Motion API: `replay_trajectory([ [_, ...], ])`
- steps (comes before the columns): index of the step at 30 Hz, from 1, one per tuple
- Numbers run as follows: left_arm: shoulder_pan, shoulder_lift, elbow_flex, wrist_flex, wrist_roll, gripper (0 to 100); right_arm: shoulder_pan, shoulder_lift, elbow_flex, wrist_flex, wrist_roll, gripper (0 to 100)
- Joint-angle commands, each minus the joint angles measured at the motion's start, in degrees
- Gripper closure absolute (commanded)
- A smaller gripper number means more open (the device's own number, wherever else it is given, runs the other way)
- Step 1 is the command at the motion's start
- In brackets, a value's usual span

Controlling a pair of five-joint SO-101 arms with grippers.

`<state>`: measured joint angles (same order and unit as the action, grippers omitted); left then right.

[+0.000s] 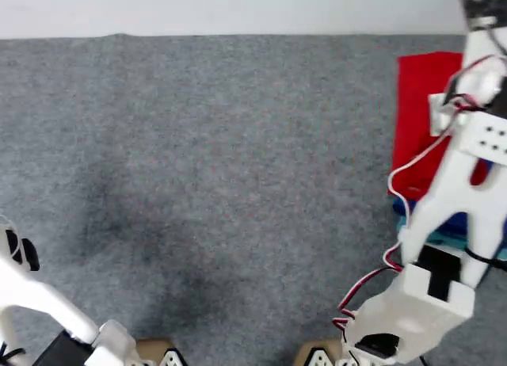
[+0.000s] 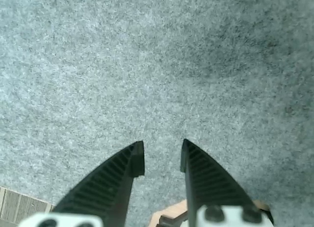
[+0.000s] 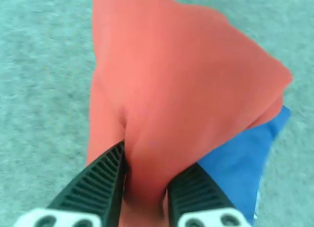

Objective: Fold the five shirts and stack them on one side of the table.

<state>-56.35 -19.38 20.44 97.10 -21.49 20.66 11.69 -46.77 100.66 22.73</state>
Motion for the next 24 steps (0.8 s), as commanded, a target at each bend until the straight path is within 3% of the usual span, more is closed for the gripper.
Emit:
replay_trajectory([
  [1,2.64,-1.76,-0.22,-0.53,-0.09,87,4.09,1.98,-1.58,1.45,1.49,98.9],
  [6,5.54,-1.76,-0.22,-0.35,0.00,87,9.54,8.22,-1.85,-4.26,1.67,96.5],
  [14,5.54,-1.76,-0.22,-0.35,0.00,87,12.88,13.41,-5.98,-4.44,1.58,70.0],
  [20,5.54,-1.76,-0.22,-0.35,0.00,87,11.12,12.18,-19.69,2.42,1.49,69.9],
  [24,5.54,-1.76,-0.22,-0.35,0.00,87,10.51,10.51,-20.04,2.33,1.49,75.1],
])
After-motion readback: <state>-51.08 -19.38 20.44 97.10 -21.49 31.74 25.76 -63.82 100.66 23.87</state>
